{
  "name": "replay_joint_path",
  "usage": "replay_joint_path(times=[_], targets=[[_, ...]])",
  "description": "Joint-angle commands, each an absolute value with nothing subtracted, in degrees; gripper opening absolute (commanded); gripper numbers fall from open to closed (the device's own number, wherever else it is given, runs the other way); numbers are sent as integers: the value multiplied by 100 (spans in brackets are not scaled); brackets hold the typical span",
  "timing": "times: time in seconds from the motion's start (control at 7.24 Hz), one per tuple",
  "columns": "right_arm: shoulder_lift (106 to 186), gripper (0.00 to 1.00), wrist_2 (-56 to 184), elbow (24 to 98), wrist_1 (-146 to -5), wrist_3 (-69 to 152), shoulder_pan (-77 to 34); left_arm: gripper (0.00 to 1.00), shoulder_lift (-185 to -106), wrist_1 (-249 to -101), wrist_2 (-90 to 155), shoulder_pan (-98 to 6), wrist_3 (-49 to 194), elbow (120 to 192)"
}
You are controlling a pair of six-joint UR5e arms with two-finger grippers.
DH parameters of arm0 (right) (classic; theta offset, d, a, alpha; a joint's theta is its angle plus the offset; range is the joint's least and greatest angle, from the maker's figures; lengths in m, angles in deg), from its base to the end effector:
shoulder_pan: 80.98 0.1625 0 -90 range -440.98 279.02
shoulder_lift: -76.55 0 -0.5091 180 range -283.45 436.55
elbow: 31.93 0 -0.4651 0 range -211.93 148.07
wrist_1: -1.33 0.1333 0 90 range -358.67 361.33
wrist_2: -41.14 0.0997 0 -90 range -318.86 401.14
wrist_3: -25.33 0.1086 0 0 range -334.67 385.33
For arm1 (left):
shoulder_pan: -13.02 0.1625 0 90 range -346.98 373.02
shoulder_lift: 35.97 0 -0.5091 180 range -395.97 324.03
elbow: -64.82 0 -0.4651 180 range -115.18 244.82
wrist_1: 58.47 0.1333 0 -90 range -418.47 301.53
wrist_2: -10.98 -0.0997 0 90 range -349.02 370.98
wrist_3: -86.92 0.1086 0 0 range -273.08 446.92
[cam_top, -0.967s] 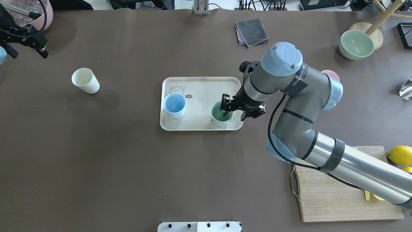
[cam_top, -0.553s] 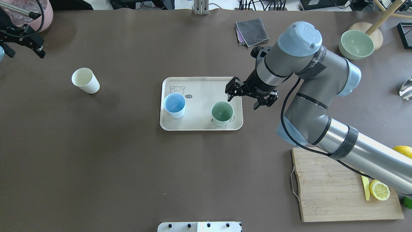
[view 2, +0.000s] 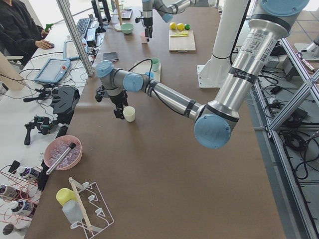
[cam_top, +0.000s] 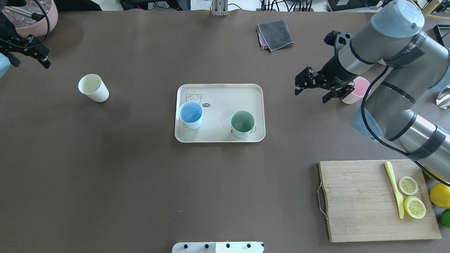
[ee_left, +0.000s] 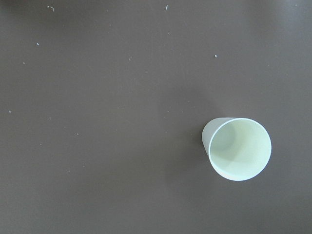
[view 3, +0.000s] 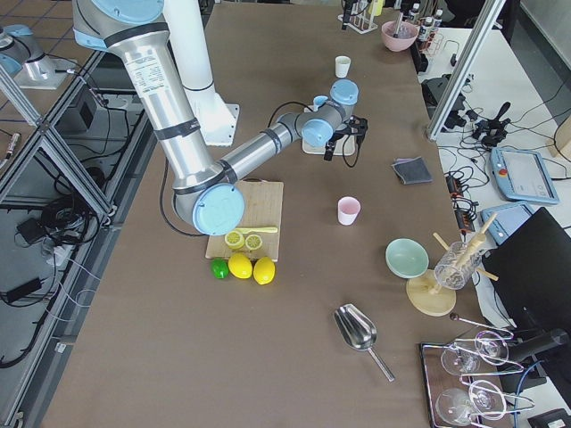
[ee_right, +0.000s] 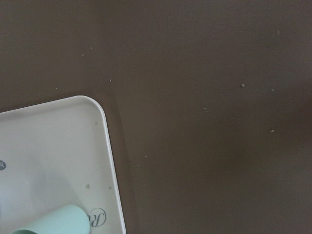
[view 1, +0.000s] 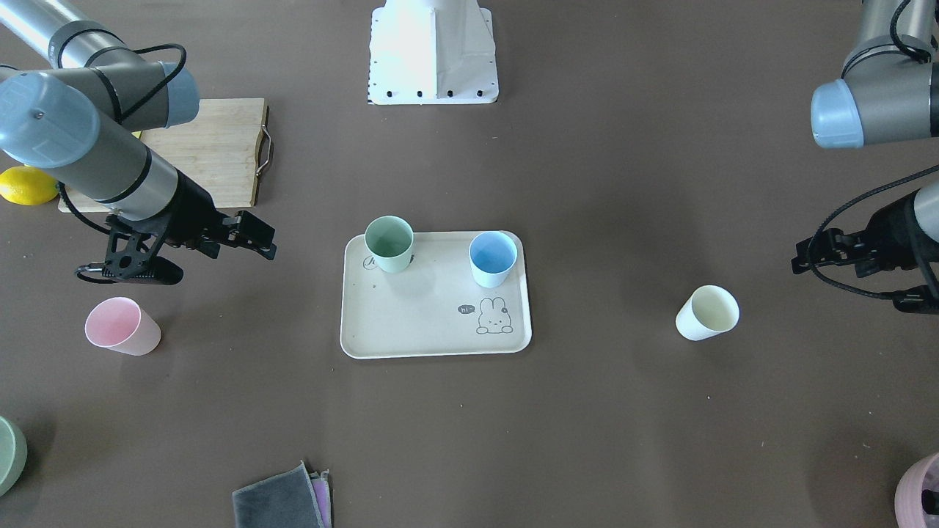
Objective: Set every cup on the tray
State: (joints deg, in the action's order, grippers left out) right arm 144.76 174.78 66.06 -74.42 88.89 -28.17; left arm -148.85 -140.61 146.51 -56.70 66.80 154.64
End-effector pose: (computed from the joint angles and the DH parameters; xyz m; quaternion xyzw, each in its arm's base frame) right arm -0.3881 -0.6080 0.3914 -0.0435 -0.4878 0.0607 0.8698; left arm 0.2051 -0.7162 0.5001 -0.0207 0.4012 0.0512 0.9143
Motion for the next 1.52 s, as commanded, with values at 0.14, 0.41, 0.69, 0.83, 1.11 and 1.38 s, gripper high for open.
replay_joint_path(times=[0.14,0.41,0.69,0.83,1.11,1.38], targets=[[14905,100,17614,6659,-7434,8081,-2491,97,-14672,-15809,14607,-5221,5567,14877],[14985,100,17605,6642,-7434,7974,-2456,97,-14575,-16111,14607,-5063,5056,14902],[14994,100,17614,6642,-7434,7973,-2447,97,-14645,-16121,14467,-4939,4974,14876],[15003,100,17605,6633,-7425,7965,-2447,97,-14706,-16112,14405,-4834,4939,14858],[15021,100,17605,6598,-7408,7965,-2456,97,-14829,-16121,14370,-4798,4895,14736],[15064,100,17605,6598,-7408,7904,-2447,97,-14821,-16269,14220,-4676,4886,14630]])
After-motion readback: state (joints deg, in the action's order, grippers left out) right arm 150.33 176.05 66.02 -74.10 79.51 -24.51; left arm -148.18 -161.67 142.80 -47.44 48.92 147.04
